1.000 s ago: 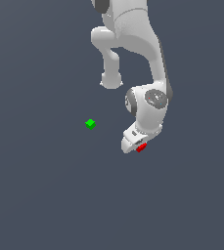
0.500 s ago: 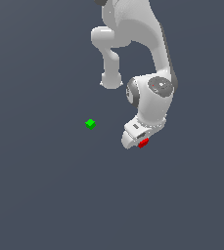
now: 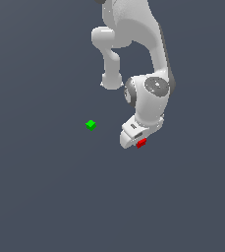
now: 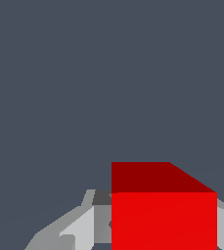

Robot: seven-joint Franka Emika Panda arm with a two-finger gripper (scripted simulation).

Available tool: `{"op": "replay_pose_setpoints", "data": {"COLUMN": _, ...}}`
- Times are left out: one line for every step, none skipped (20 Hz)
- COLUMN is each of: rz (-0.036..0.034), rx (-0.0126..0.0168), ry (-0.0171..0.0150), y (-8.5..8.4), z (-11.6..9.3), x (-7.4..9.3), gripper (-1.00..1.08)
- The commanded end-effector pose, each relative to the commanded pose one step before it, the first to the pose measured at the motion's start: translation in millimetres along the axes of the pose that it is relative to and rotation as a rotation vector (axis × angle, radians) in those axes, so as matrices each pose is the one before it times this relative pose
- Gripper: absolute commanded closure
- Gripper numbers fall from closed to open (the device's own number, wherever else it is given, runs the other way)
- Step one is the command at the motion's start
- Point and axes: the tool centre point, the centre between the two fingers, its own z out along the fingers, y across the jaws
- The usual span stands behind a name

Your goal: Stack the red cube on top of the green cube.

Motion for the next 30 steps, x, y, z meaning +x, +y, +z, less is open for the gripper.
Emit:
{"op": "replay_pose_setpoints", "data": {"rz": 0.00065, "rx": -0.00038, "ry": 0.00050, "y": 3.89, "z": 1.30, "x": -8.29, "gripper": 1.08}}
{"op": "replay_pose_setpoints", "data": {"rz": 0.00000, "rx": 0.00000, "ry": 0.00000, "y": 1.80, "z": 0.83, "x": -4.33, "gripper": 1.08}}
{"op": "replay_pose_setpoints", "data": {"rz": 0.00000, "rx": 0.00000, "ry": 0.00000, "y": 2.00, "z": 0.93, "x": -4.80, "gripper": 1.08}}
{"op": "replay_pose_setpoints", "data": {"rz": 0.00000, "rx": 0.00000, "ry": 0.00000, "y": 2.21, "z": 1.02, "x": -5.30, "gripper": 1.08}}
{"op": "replay_pose_setpoints", "data": {"rz": 0.00067, "rx": 0.00006, "ry": -0.00016, "y": 2.82, "z": 1.23, "x": -5.95, "gripper": 1.08}}
{"op": "replay_pose_setpoints", "data": {"rz": 0.00000, "rx": 0.00000, "ry": 0.00000, "y": 2.67, "z": 1.23, "x": -6.36, "gripper": 1.08}}
{"op": "replay_pose_setpoints", "data": {"rz": 0.00000, "rx": 0.00000, "ry": 0.00000, "y": 2.91, "z": 1.34, "x": -6.94, "gripper": 1.08}}
{"op": "replay_pose_setpoints", "data": {"rz": 0.00000, "rx": 0.00000, "ry": 0.00000, "y": 3.18, "z": 1.46, "x": -7.54, "gripper": 1.08}}
{"op": "replay_pose_setpoints", "data": {"rz": 0.00000, "rx": 0.00000, "ry": 0.00000, "y": 3.46, "z": 1.58, "x": -8.19, "gripper": 1.08}}
{"op": "replay_pose_setpoints", "data": {"rz": 0.00000, "rx": 0.00000, "ry": 0.00000, "y": 3.75, "z": 1.71, "x": -8.86, "gripper": 1.08}}
{"op": "replay_pose_setpoints", "data": {"rz": 0.00000, "rx": 0.00000, "ry": 0.00000, "y": 4.03, "z": 1.84, "x": -9.48, "gripper": 1.08}}
{"op": "replay_pose_setpoints", "data": {"rz": 0.00000, "rx": 0.00000, "ry": 0.00000, "y": 4.22, "z": 1.92, "x": -9.89, "gripper": 1.08}}
{"op": "replay_pose_setpoints", "data": {"rz": 0.00067, "rx": 0.00010, "ry": -0.00015, "y": 4.72, "z": 2.08, "x": -10.36, "gripper": 1.08}}
{"op": "replay_pose_setpoints", "data": {"rz": 0.00000, "rx": 0.00000, "ry": 0.00000, "y": 4.54, "z": 2.05, "x": -10.55, "gripper": 1.08}}
{"op": "replay_pose_setpoints", "data": {"rz": 0.00000, "rx": 0.00000, "ry": 0.00000, "y": 4.70, "z": 2.11, "x": -10.86, "gripper": 1.08}}
{"op": "replay_pose_setpoints", "data": {"rz": 0.00000, "rx": 0.00000, "ry": 0.00000, "y": 4.69, "z": 2.10, "x": -10.77, "gripper": 1.08}}
{"op": "replay_pose_setpoints", "data": {"rz": 0.00000, "rx": 0.00000, "ry": 0.00000, "y": 4.64, "z": 2.07, "x": -10.58, "gripper": 1.08}}
{"op": "replay_pose_setpoints", "data": {"rz": 0.00000, "rx": 0.00000, "ry": 0.00000, "y": 4.57, "z": 2.03, "x": -10.38, "gripper": 1.08}}
{"op": "replay_pose_setpoints", "data": {"rz": 0.00000, "rx": 0.00000, "ry": 0.00000, "y": 4.52, "z": 1.99, "x": -10.16, "gripper": 1.08}}
{"op": "replay_pose_setpoints", "data": {"rz": 0.00000, "rx": 0.00000, "ry": 0.00000, "y": 4.46, "z": 1.95, "x": -9.92, "gripper": 1.08}}
{"op": "replay_pose_setpoints", "data": {"rz": 0.00000, "rx": 0.00000, "ry": 0.00000, "y": 4.38, "z": 1.91, "x": -9.66, "gripper": 1.08}}
{"op": "replay_pose_setpoints", "data": {"rz": 0.00000, "rx": 0.00000, "ry": 0.00000, "y": 4.27, "z": 1.85, "x": -9.35, "gripper": 1.08}}
{"op": "replay_pose_setpoints", "data": {"rz": 0.00000, "rx": 0.00000, "ry": 0.00000, "y": 4.14, "z": 1.79, "x": -9.00, "gripper": 1.08}}
{"op": "replay_pose_setpoints", "data": {"rz": 0.00000, "rx": 0.00000, "ry": 0.00000, "y": 3.99, "z": 1.72, "x": -8.62, "gripper": 1.08}}
{"op": "replay_pose_setpoints", "data": {"rz": 0.00000, "rx": 0.00000, "ry": 0.00000, "y": 3.88, "z": 1.65, "x": -8.24, "gripper": 1.08}}
{"op": "replay_pose_setpoints", "data": {"rz": 0.00000, "rx": 0.00000, "ry": 0.00000, "y": 3.77, "z": 1.58, "x": -7.83, "gripper": 1.08}}
{"op": "replay_pose_setpoints", "data": {"rz": 0.00000, "rx": 0.00000, "ry": 0.00000, "y": 3.62, "z": 1.50, "x": -7.37, "gripper": 1.08}}
{"op": "replay_pose_setpoints", "data": {"rz": 0.00000, "rx": 0.00000, "ry": 0.00000, "y": 3.39, "z": 1.39, "x": -6.80, "gripper": 1.08}}
{"op": "replay_pose_setpoints", "data": {"rz": 0.00000, "rx": 0.00000, "ry": 0.00000, "y": 3.11, "z": 1.27, "x": -6.18, "gripper": 1.08}}
{"op": "replay_pose_setpoints", "data": {"rz": -0.00051, "rx": 0.00005, "ry": -0.00046, "y": 2.65, "z": 1.32, "x": -5.37, "gripper": 1.08}}
